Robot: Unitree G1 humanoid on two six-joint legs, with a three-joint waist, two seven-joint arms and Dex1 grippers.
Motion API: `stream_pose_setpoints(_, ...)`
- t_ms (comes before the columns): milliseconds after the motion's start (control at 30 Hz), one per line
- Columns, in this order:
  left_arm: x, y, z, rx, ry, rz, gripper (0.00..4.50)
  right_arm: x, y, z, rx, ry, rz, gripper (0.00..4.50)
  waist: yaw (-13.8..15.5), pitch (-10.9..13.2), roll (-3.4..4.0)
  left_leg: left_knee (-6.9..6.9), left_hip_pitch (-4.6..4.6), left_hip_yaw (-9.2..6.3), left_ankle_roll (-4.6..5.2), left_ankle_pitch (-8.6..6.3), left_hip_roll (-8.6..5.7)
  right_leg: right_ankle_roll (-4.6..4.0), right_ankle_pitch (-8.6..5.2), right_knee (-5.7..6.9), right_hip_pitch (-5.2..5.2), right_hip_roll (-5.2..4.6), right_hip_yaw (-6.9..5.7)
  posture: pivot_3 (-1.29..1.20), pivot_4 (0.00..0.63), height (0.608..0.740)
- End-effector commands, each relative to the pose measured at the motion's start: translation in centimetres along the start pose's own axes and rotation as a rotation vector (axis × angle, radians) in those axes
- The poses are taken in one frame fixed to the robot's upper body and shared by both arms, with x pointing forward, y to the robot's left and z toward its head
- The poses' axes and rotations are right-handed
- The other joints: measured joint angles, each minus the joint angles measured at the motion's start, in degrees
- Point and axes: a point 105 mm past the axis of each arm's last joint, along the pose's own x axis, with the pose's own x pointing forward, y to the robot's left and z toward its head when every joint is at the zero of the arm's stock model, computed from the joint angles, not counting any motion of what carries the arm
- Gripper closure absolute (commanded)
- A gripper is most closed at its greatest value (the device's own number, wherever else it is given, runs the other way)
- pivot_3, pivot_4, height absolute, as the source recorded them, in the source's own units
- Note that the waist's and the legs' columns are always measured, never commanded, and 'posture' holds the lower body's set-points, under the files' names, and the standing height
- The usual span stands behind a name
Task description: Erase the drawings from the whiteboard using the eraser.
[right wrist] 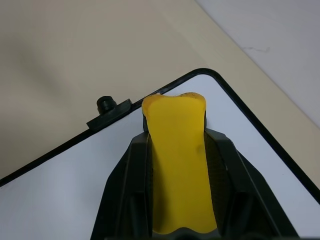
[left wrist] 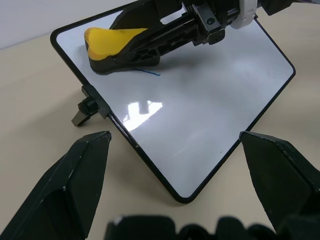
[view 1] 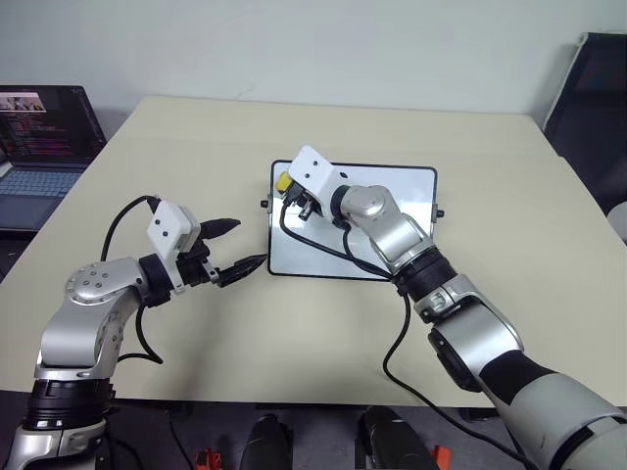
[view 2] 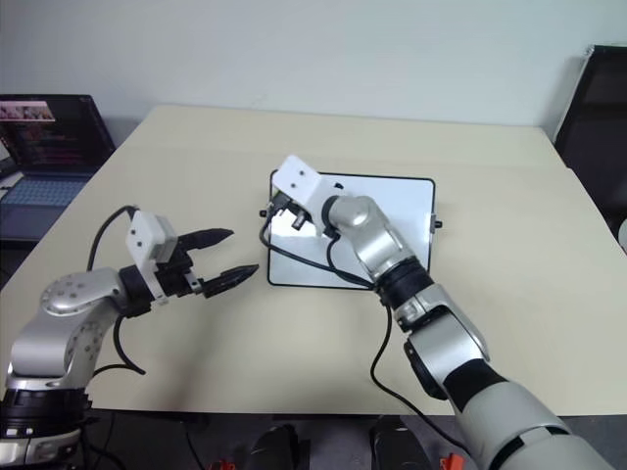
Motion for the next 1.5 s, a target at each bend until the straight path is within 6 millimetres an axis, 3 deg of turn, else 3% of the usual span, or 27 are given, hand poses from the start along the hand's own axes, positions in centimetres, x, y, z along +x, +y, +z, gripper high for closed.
stream_pose_setpoints(33, 0.3, 0.0, 1.0, 0.035, -0.032, -0.01, 0.0, -1.2, -0.4, -3.0, 0.03, 0.095, -0.005, 3.41, 0.05, 0.0, 0.0, 0.01, 0.0, -0.01, 0.0, 0.0, 0.0, 0.0, 0.0, 0.0, 0.01, 0.0, 0.0, 0.0, 0.15, 0.74)
stream_pose_setpoints(333, 0.4, 0.5, 1.4, 0.041, -0.044, -0.002, 0.0, -5.3, 1.2, -8.1, 0.027, 0.231, 0.023, 3.41, 1.04, -0.05, -0.04, 0.1, 0.04, -0.04, 0.0, 0.01, -0.01, -0.07, -0.23, 0.01, 0.04, 0.0, -0.01, 0.0, 0.15, 0.74)
stream_pose_setpoints(467, 0.3, 0.6, 1.5, 0.041, -0.045, -0.001, 0.0, -6.7, 1.5, -9.0, 0.003, 0.265, 0.026, 3.41, 1.12, -0.06, -0.04, 0.16, 0.07, -0.01, 0.01, 0.02, -0.02, -0.11, -0.19, 0.01, 0.08, -0.01, 0.04, 0.0, 0.15, 0.74)
stream_pose_setpoints(600, 0.4, 0.8, 1.7, 0.041, -0.05, 0.002, 0.0, -6.4, 0.7, -7.3, -0.057, 0.211, -0.007, 3.41, 1.12, -0.06, -0.04, 0.18, 0.09, -0.02, 0.07, 0.07, -0.02, -0.16, -0.04, 0.01, 0.03, -0.01, 0.04, 0.0, 0.15, 0.74)
stream_pose_setpoints(800, 0.4, 1.3, 2.2, 0.049, -0.059, 0.014, 0.0, -4.3, 0.9, -3.8, -0.117, 0.103, 0.001, 3.41, 0.91, -0.05, -0.03, 0.19, 0.1, -0.01, 0.11, 0.12, -0.03, -0.15, 0.04, 0.01, 0.0, -0.01, 0.06, 0.0, 0.15, 0.74)
stream_pose_setpoints(1000, 0.3, 1.5, 2.6, 0.058, -0.064, 0.023, 0.0, -1.6, -1.8, -1.0, -0.182, 0.047, -0.103, 3.41, 0.37, -0.02, 0.01, 0.09, 0.05, 0.01, 0.11, 0.12, 0.0, -0.11, 0.03, -0.02, -0.05, 0.02, 0.05, 0.0, 0.15, 0.74)
stream_pose_setpoints(1200, 0.1, 1.6, 2.6, 0.06, -0.065, 0.037, 0.0, -0.7, -2.2, -0.9, -0.24, 0.057, -0.103, 3.42, 0.38, -0.02, 0.01, -0.02, 0.0, 0.0, 0.09, 0.09, 0.0, 0.12, 0.09, -0.07, -0.06, 0.01, 0.03, 0.0, 0.15, 0.74)
stream_pose_setpoints(1333, -0.1, 1.9, 2.8, 0.059, -0.069, 0.048, 0.0, -1.3, -0.2, -2.8, -0.306, 0.131, 0.092, 3.42, 0.37, -0.02, 0.02, 0.0, 0.01, -0.01, 0.09, 0.1, -0.01, 0.14, 0.06, -0.06, -0.05, 0.01, 0.03, 0.0, 0.15, 0.74)
stream_pose_setpoints(1400, -0.1, 1.9, 2.8, 0.06, -0.07, 0.049, 0.0, -1.5, 0.1, -2.6, -0.305, 0.124, 0.118, 3.42, 0.35, -0.02, 0.01, 0.01, 0.02, 0.0, 0.09, 0.1, -0.01, 0.1, 0.03, -0.05, -0.04, 0.01, 0.03, 0.0, 0.15, 0.74)
stream_pose_setpoints(1500, 0.1, 2.1, 3.0, 0.061, -0.076, 0.049, 0.0, -0.8, -1.4, -0.9, -0.31, 0.075, 0.002, 3.43, 0.2, -0.01, 0.02, 0.03, 0.04, -0.01, 0.09, 0.1, -0.01, -0.13, -0.07, -0.01, -0.04, 0.01, 0.03, 0.0, 0.15, 0.74)
